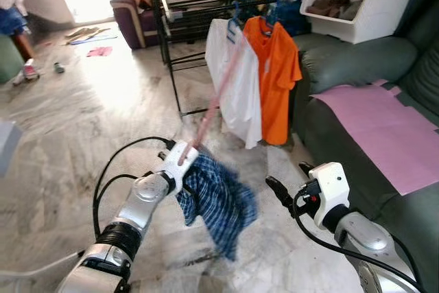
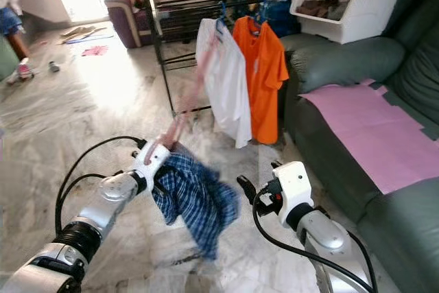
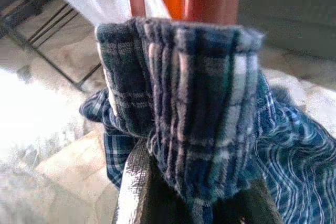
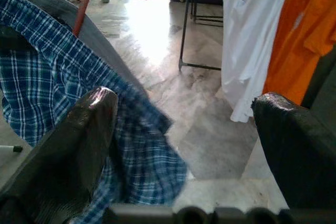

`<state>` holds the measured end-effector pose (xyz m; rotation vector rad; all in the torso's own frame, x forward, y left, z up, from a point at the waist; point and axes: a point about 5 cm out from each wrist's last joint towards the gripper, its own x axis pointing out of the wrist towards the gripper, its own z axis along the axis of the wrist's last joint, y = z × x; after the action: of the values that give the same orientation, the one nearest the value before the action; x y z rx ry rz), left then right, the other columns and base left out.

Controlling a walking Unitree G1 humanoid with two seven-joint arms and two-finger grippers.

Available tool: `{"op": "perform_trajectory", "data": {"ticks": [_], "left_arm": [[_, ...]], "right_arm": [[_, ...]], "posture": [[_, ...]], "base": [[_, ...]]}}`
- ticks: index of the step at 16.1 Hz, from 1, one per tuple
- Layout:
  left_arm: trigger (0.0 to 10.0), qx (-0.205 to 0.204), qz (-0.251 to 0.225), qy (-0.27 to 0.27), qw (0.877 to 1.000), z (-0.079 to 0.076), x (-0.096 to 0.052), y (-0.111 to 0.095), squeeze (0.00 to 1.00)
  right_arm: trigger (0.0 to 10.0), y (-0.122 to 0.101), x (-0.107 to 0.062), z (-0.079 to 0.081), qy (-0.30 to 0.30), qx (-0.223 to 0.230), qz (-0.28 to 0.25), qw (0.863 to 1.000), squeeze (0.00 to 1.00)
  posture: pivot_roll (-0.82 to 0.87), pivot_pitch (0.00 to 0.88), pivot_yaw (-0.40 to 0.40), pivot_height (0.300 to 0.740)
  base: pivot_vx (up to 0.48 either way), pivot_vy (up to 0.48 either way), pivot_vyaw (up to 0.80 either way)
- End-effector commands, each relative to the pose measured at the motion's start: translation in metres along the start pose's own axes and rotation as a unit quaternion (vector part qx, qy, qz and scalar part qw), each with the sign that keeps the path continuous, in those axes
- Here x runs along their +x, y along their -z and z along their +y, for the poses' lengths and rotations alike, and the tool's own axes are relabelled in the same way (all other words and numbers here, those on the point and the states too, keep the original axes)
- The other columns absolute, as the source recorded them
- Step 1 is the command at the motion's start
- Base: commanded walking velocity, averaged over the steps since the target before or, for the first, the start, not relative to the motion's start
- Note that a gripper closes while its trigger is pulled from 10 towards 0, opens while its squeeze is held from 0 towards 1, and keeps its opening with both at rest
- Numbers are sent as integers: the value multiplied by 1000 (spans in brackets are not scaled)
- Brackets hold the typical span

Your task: Hang hanger

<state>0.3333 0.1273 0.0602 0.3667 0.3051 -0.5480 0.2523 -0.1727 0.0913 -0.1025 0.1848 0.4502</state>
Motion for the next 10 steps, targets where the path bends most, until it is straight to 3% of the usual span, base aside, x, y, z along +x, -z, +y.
{"op": "perform_trajectory", "data": {"ticks": [1, 3, 7, 10], "left_arm": [[10000, 1, -14, -15, 1000, 9, 0, -7, 0], [10000, -23, -21, -23, 999, 11, 1, -9, 0], [10000, -26, -25, -13, 999, 9, 0, -9, 0], [10000, -25, -25, -6, 999, 8, 0, -8, 0]], "right_arm": [[10000, -5, 2, 0, 1, -4, -11, 1000, 420], [10000, -5, 2, 1, -3, -11, -9, 1000, 424], [10000, -4, 1, 3, -6, -13, -7, 1000, 424], [10000, -3, 1, 2, -5, -14, -4, 1000, 416]], "posture": [[-82, 4, 72, 740], [-86, 7, 71, 740], [-88, 12, 71, 740], [-88, 15, 70, 740]], "base": [[0, 0, 0], [0, 0, 0], [0, 0, 0], [265, 0, 0]]}}
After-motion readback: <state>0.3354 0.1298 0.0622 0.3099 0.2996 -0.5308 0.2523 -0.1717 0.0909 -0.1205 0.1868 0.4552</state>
